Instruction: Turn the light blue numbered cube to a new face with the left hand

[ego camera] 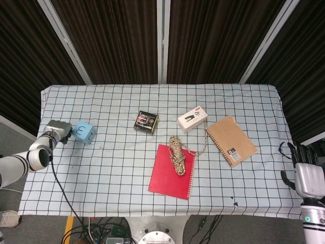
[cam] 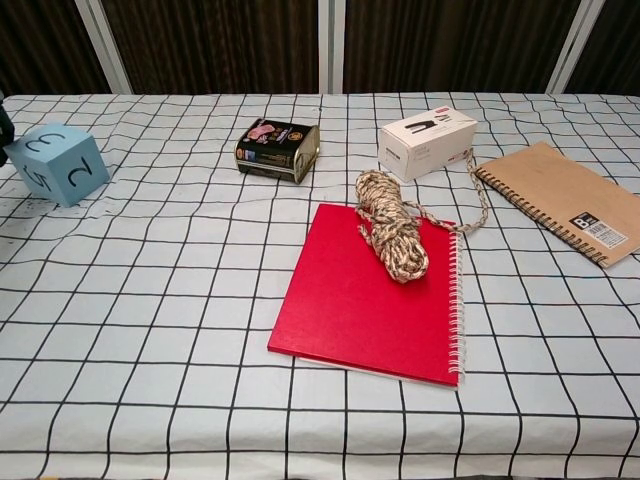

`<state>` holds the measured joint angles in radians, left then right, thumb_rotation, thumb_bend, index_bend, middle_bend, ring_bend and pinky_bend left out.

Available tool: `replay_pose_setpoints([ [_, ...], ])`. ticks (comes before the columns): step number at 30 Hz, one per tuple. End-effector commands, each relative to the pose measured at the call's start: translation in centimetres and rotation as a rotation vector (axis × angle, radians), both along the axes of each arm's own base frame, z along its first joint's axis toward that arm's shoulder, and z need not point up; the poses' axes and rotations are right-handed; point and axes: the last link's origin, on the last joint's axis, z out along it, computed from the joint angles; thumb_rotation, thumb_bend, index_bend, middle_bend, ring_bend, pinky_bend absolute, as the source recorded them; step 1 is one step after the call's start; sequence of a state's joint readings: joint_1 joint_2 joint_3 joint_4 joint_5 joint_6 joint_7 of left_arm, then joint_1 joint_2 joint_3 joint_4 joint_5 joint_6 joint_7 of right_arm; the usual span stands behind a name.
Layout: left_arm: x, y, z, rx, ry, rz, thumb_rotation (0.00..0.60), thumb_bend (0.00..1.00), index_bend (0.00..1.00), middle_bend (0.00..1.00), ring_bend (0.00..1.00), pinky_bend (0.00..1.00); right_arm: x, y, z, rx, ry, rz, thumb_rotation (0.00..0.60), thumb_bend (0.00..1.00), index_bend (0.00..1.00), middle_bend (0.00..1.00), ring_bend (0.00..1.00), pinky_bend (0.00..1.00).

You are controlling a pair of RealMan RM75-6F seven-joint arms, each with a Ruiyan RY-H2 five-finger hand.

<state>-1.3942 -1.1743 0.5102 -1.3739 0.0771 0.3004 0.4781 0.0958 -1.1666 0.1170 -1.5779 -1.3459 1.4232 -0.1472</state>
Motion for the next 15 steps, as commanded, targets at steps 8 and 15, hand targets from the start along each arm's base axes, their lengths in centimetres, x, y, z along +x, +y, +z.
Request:
replay_pose_setpoints([
  [8, 0.41, -0.53, 0.6, -0.028, -0.053, 0.051, 0.6, 0.78, 0.36, 0.86, 0.95, 0.96, -0.01, 0.0, 0.03, -0.002, -0.001, 0.002, 0.6, 0.27, 0.0, 0.0, 0.0, 0.0],
  [15, 0.85, -0.91, 0.37, -0.056, -0.077, 0.051, 0.6, 0.78, 0.37, 0.86, 0.95, 0.96, 0.05, 0.04, -0.02, 0.001, -0.002, 0.004, 0.6, 0.27, 0.0, 0.0, 0.0, 0.0],
])
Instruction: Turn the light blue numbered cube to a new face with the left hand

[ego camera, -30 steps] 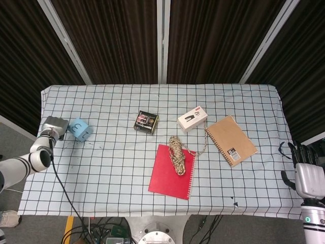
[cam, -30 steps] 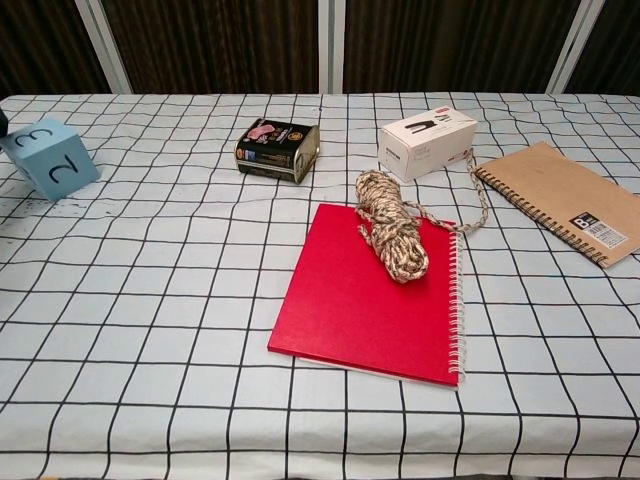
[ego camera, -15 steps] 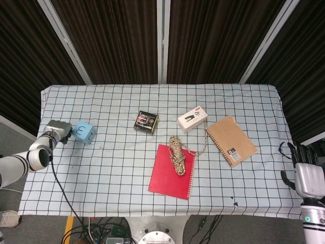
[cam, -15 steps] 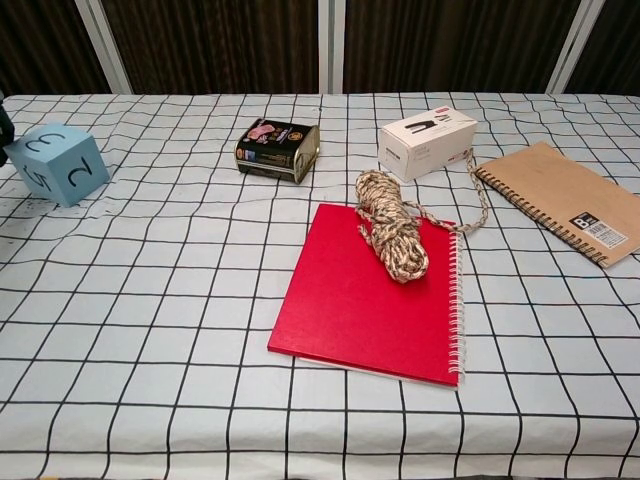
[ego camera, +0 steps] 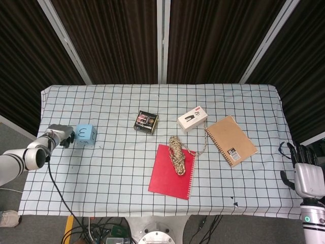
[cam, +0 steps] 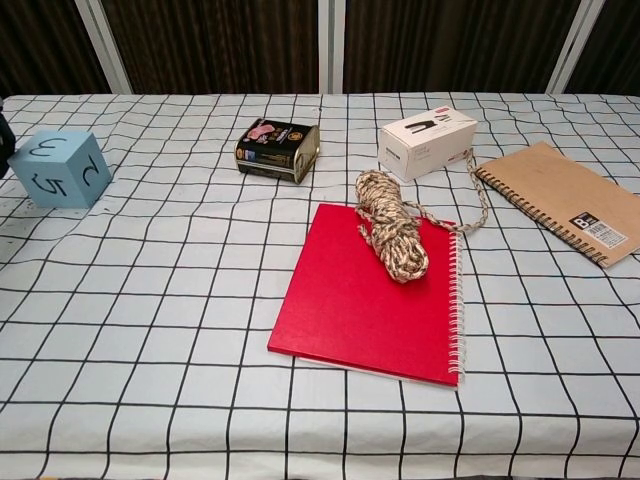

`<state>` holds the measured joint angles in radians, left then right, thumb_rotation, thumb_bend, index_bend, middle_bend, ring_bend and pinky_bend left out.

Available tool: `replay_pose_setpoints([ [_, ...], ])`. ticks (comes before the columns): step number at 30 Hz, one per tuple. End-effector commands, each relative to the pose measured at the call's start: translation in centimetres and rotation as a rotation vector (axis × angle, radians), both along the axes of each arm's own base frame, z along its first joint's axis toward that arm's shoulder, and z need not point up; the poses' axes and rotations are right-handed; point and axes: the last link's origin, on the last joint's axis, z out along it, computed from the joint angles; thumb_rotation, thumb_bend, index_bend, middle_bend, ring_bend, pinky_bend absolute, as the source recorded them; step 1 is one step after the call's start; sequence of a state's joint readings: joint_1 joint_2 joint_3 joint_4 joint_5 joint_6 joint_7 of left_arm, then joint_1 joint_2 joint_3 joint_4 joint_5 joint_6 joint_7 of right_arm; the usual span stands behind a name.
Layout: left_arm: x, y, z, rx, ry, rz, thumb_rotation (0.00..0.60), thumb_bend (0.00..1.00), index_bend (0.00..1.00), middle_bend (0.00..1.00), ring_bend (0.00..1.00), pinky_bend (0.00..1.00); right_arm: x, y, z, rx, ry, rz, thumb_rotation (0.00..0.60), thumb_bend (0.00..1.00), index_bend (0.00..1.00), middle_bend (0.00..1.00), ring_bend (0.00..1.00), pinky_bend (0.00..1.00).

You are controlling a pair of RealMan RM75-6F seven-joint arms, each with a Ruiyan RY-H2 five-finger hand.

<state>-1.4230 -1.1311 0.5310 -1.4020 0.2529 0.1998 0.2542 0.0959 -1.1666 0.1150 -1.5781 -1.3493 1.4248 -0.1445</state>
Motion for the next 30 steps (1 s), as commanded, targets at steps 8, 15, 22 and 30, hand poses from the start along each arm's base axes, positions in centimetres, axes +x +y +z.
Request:
replay_pose_setpoints([
  [8, -0.1, 0.0, 0.4, 0.001, 0.008, -0.012, 0.6, 0.78, 0.37, 0.86, 0.95, 0.96, -0.1, 0.1, 0.1, -0.005, 0.0, -0.001, 0.6, 0.27, 0.0, 0.0, 0.0, 0.0],
  [15, -1.3, -1.6, 2.5, 0.084, 0.045, -0.053, 0.6, 0.77, 0.36, 0.86, 0.94, 0.96, -0.1, 0.0, 0.8, -0.024, -0.005, 0.003, 0.6, 0.27, 0.0, 0.0, 0.0, 0.0],
  [22, -2.4, -7.9, 6.8, 0.552, 0.069, -0.349, 0.6, 0.73, 0.4, 0.84, 0.93, 0.93, -0.9, 0.3, 1.8, -0.055, -0.027, -0.008, 0.6, 0.27, 0.0, 0.0, 0.0, 0.0],
  [30, -5.5, -16.5, 5.8, 0.983, -0.298, -0.705, 0.6, 0.53, 0.32, 0.6, 0.64, 0.74, -1.8, 1.5, 1.7, -0.066, -0.047, -0.004, 0.6, 0.27, 0.0, 0.0, 0.0, 0.0],
])
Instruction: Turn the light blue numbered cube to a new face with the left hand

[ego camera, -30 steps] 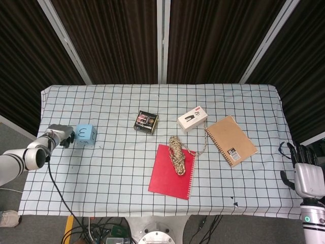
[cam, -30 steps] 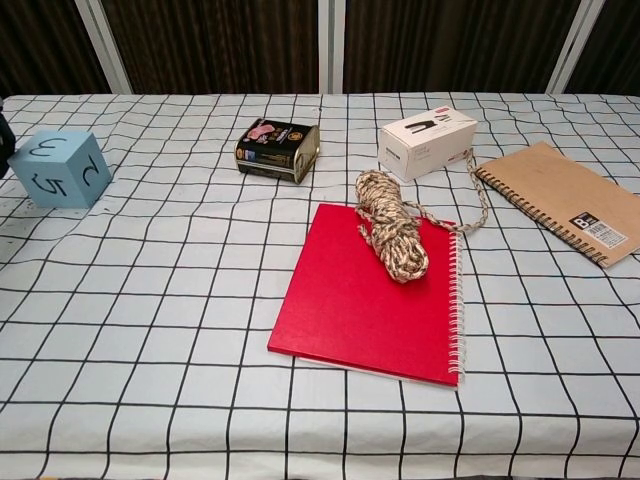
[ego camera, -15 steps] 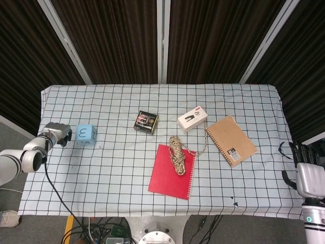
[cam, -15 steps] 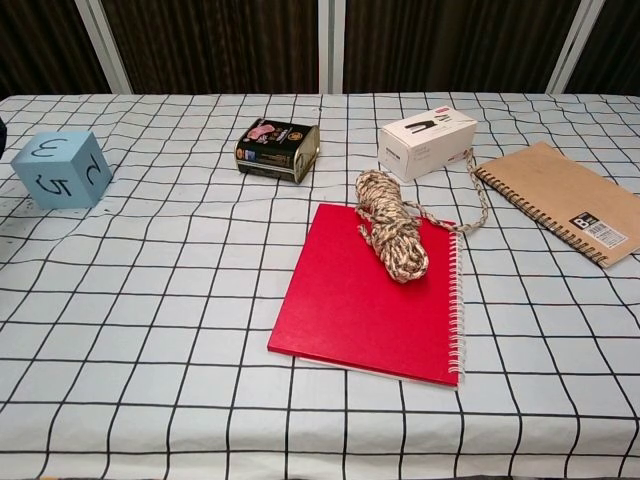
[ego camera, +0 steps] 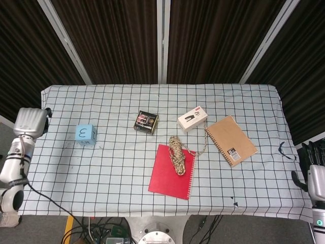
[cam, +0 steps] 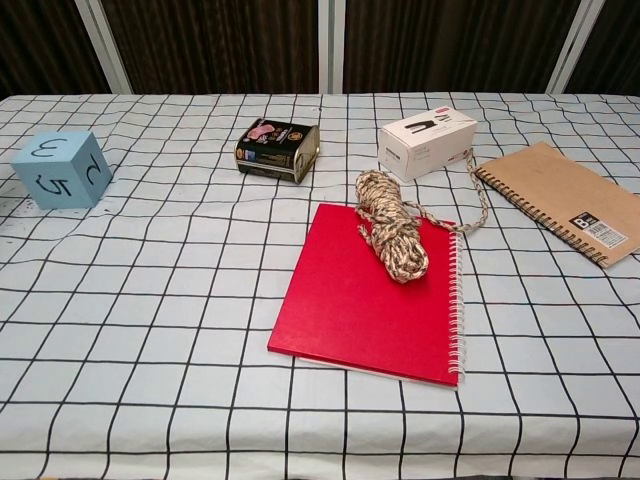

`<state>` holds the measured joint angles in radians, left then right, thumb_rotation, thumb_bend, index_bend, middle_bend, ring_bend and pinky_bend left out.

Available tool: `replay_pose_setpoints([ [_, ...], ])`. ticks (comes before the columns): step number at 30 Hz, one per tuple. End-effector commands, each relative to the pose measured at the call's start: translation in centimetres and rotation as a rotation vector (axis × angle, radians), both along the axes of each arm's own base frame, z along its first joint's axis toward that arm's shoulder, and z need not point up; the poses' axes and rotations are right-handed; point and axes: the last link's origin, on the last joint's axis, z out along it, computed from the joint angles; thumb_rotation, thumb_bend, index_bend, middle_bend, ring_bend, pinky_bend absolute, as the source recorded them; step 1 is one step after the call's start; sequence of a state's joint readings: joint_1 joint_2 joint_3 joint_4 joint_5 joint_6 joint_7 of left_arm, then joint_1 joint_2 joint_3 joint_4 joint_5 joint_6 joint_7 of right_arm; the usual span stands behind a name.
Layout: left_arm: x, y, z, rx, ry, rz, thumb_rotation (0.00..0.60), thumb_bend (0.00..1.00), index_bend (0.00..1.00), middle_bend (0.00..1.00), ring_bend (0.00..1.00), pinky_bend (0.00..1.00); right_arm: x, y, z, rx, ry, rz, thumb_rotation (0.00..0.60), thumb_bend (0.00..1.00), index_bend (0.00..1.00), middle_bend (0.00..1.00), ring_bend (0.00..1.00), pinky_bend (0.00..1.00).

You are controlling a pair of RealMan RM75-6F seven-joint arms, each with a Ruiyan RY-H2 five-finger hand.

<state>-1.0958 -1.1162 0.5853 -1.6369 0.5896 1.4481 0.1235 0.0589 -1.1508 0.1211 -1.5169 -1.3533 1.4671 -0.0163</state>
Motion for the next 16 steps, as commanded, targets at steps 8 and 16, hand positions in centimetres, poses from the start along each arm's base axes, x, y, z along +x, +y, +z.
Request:
replay_pose_setpoints([
  [8, -7.0, -15.2, -2.3, 0.145, -0.329, -0.208, 0.6, 0.03, 0.13, 0.04, 0.01, 0.15, -0.5, 2.4, -1.1, 0.007, -0.014, 0.08, 0.6, 0.18, 0.0, 0.0, 0.0, 0.0],
  [16, -8.4, -18.5, -4.5, 0.055, -0.304, -0.161, 0.6, 0.0, 0.13, 0.03, 0.0, 0.08, -1.0, 3.2, -1.8, 0.027, -0.002, 0.055, 0.6, 0.17, 0.0, 0.0, 0.0, 0.0],
])
